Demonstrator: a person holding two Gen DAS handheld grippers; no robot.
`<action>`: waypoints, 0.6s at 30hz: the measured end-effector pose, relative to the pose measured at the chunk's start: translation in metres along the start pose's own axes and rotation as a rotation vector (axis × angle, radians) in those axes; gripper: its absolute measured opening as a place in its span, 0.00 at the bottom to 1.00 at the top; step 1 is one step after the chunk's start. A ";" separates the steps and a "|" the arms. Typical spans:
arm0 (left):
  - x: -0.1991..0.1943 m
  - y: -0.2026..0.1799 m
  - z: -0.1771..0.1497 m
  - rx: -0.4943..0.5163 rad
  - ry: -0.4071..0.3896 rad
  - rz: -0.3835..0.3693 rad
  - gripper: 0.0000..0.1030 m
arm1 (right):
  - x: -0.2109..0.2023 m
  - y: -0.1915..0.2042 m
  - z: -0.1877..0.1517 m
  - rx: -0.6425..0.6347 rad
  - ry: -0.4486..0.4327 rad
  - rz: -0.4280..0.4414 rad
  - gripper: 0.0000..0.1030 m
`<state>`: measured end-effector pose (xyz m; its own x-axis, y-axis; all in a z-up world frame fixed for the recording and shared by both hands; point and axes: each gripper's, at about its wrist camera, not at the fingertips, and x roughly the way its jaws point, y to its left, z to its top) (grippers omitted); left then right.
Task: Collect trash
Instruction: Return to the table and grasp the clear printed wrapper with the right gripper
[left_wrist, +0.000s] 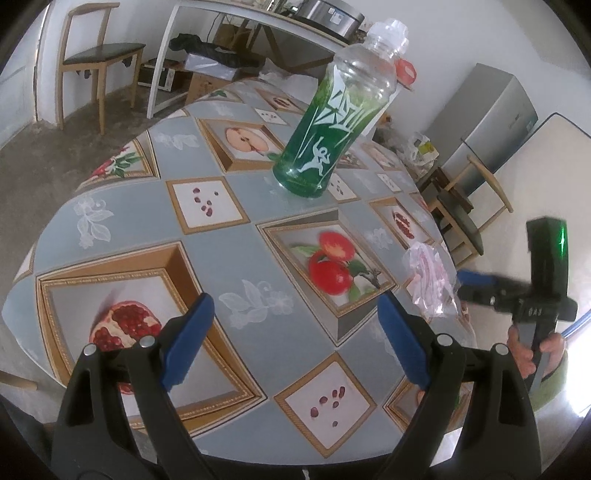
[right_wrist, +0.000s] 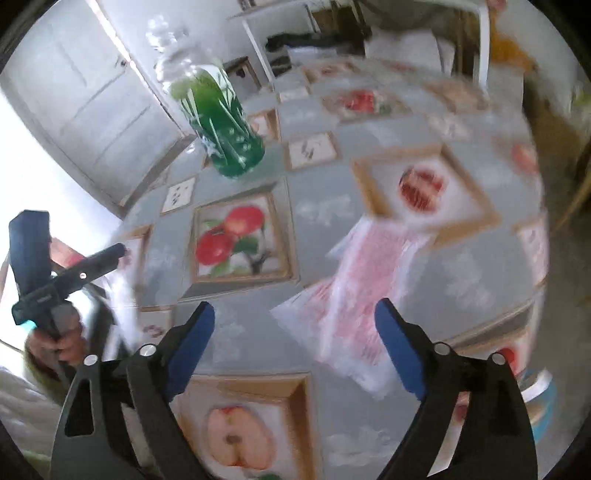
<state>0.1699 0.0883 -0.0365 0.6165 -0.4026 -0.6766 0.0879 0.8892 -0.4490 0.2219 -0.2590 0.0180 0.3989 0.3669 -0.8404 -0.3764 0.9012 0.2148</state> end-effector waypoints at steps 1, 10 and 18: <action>0.000 0.000 -0.001 -0.002 0.000 -0.001 0.83 | 0.003 -0.007 0.005 0.027 -0.005 -0.010 0.87; -0.006 0.001 -0.004 0.002 0.001 0.010 0.83 | 0.060 -0.045 0.006 0.221 0.067 -0.114 0.80; -0.003 0.000 0.007 0.014 -0.014 0.017 0.83 | 0.051 -0.034 -0.004 0.252 0.041 -0.146 0.45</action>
<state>0.1738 0.0915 -0.0301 0.6293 -0.3841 -0.6757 0.0881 0.8990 -0.4290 0.2518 -0.2716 -0.0343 0.3975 0.2238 -0.8899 -0.0959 0.9746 0.2023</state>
